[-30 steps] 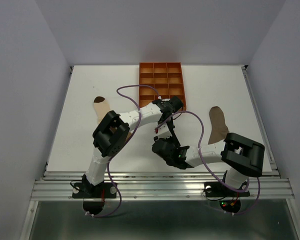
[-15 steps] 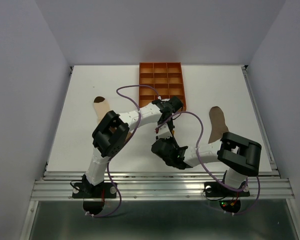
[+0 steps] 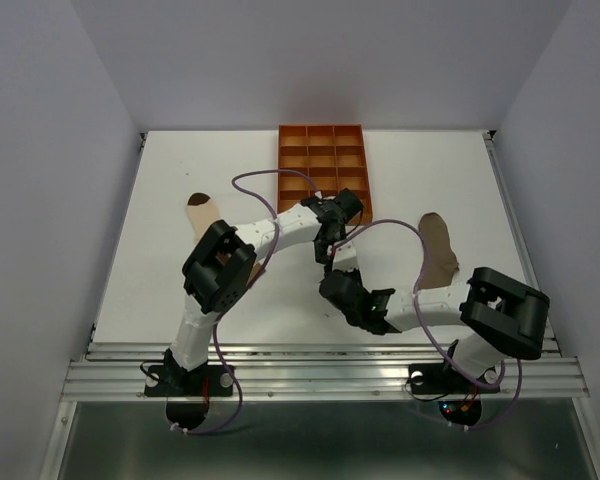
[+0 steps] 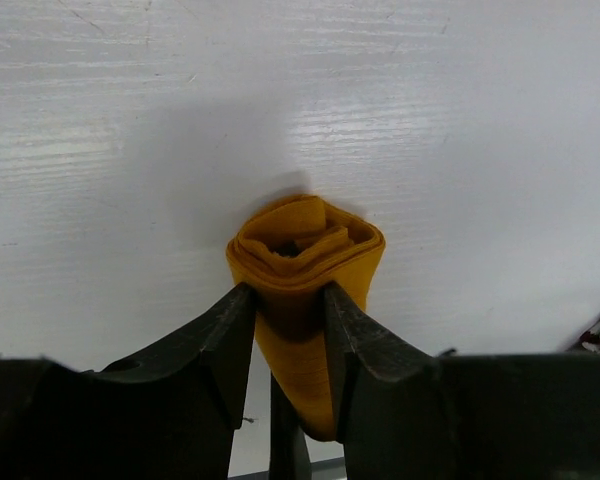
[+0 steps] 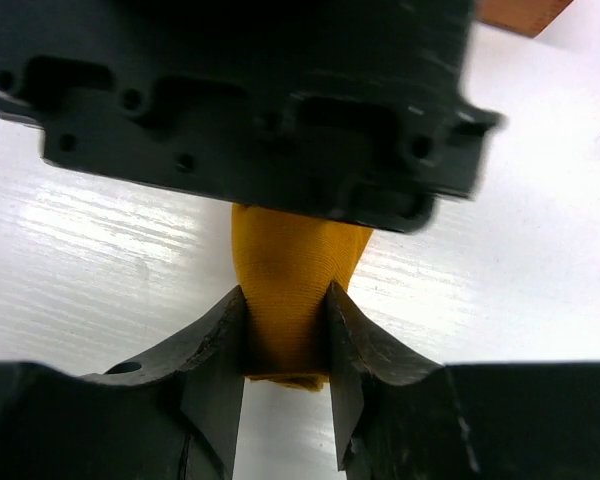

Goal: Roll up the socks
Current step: Pick up the sock at the center of the board.

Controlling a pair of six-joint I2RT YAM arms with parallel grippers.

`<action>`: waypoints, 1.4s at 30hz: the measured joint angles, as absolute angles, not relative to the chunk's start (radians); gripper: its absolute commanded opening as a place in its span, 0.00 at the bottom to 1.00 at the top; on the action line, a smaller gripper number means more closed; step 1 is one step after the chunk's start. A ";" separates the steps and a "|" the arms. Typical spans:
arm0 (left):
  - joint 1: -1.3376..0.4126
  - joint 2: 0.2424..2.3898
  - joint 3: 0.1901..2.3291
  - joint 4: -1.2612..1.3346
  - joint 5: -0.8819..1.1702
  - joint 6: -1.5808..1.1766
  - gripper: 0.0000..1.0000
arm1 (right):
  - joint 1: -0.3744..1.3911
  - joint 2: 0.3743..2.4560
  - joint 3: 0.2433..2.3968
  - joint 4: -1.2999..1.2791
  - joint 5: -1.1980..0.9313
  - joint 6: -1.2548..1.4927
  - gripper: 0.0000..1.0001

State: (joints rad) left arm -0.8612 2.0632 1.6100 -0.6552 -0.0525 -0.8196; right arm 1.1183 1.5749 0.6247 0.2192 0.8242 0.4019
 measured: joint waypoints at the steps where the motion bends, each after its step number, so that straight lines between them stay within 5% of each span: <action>1: -0.857 2.063 1.610 -0.655 -0.044 -0.817 0.45 | 1.113 1.559 0.612 0.223 0.807 0.414 0.01; 10: -0.842 2.061 1.617 -0.656 -0.012 -0.796 0.53 | 1.100 1.491 0.542 0.260 0.753 0.474 0.01; 26: -0.750 1.970 1.685 -0.649 -0.036 -0.750 0.54 | 1.084 1.328 0.508 0.242 0.776 0.489 0.01; 42: -0.478 1.873 1.725 -0.664 -0.082 -0.658 0.54 | 0.678 1.320 0.689 0.308 0.676 0.150 0.01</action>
State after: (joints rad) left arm -0.4778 1.8729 1.7252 -0.6636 -0.0822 -0.6582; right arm 0.6777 1.3197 0.6888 0.3077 0.6758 0.1505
